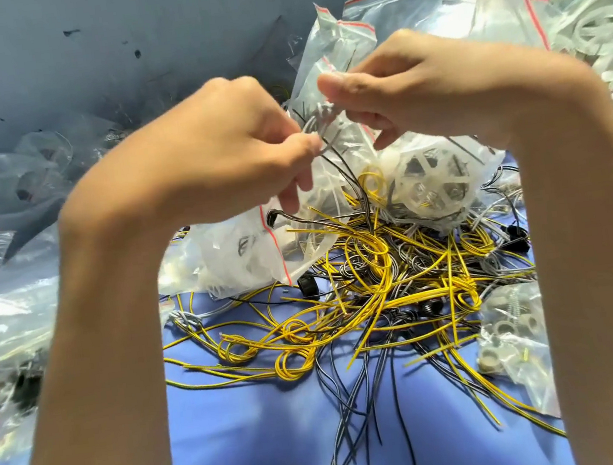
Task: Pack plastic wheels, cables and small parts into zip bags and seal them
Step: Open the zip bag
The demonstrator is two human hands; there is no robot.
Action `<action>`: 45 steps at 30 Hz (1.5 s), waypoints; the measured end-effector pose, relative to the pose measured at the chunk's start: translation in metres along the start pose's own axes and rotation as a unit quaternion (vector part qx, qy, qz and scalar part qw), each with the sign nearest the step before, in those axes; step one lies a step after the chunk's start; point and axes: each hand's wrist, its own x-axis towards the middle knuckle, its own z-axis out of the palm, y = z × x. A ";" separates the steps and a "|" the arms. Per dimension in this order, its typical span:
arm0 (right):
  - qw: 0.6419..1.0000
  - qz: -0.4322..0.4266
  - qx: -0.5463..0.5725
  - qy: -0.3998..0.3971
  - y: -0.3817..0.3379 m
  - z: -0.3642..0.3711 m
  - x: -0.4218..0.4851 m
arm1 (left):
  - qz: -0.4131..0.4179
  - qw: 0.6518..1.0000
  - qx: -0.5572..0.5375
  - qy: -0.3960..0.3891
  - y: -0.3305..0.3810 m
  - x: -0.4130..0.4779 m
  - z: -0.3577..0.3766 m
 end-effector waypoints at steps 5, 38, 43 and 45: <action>1.000 0.017 0.007 0.009 0.004 -0.002 -0.001 | 0.006 1.000 -0.004 0.000 0.013 0.005 0.011; 0.994 0.021 0.060 -0.092 0.006 0.017 0.004 | -0.031 0.993 0.085 0.075 -0.018 0.011 0.007; 0.990 0.047 0.058 -0.122 0.001 0.029 0.008 | -0.071 0.992 0.101 0.026 -0.021 0.009 0.005; 0.988 0.041 -0.008 -0.150 0.000 0.031 0.011 | -0.074 0.992 0.100 0.036 -0.020 0.009 0.004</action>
